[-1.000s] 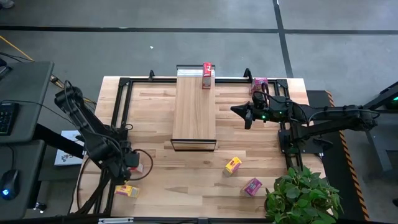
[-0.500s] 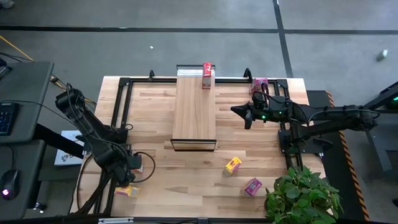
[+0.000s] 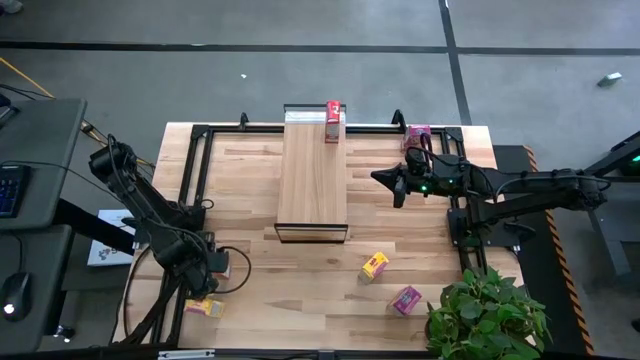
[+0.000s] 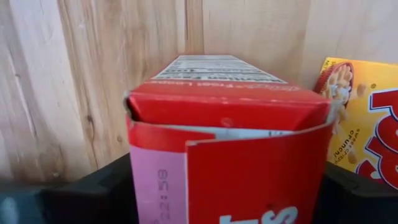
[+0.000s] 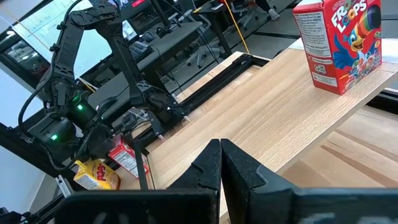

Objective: Stack cereal on shelf
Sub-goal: Put the red cereal box on the shelf aligned with the other red cereal box

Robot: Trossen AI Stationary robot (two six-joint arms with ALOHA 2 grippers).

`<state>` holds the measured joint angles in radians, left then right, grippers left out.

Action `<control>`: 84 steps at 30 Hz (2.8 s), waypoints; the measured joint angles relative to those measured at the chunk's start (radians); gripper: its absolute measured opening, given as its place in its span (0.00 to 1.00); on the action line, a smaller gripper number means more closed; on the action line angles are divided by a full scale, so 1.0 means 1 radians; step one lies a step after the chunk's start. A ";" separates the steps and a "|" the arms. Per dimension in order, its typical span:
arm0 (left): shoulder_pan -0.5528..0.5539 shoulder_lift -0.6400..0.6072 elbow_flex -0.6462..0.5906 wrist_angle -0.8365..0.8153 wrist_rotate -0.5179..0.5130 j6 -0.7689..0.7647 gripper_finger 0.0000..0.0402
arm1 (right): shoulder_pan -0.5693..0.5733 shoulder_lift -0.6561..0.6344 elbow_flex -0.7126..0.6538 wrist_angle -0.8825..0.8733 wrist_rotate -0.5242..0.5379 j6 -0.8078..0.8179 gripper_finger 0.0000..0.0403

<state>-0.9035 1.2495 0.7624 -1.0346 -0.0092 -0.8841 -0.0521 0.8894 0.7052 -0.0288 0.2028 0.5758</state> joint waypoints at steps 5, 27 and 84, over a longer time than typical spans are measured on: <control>0.000 0.000 0.000 -0.001 0.000 -0.001 0.60 | 0.000 0.000 0.000 -0.002 0.000 0.000 0.00; 0.200 -0.219 0.189 -0.349 0.072 0.052 0.45 | 0.000 0.000 0.000 -0.016 0.011 -0.016 0.00; 1.304 0.649 1.308 -0.290 -0.176 1.131 0.57 | 0.000 0.000 0.000 -0.012 0.079 -0.016 0.00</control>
<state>0.4004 1.8989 2.0705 -1.3251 -0.1848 0.2465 -0.0521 0.8894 0.7052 -0.0406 0.2813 0.5602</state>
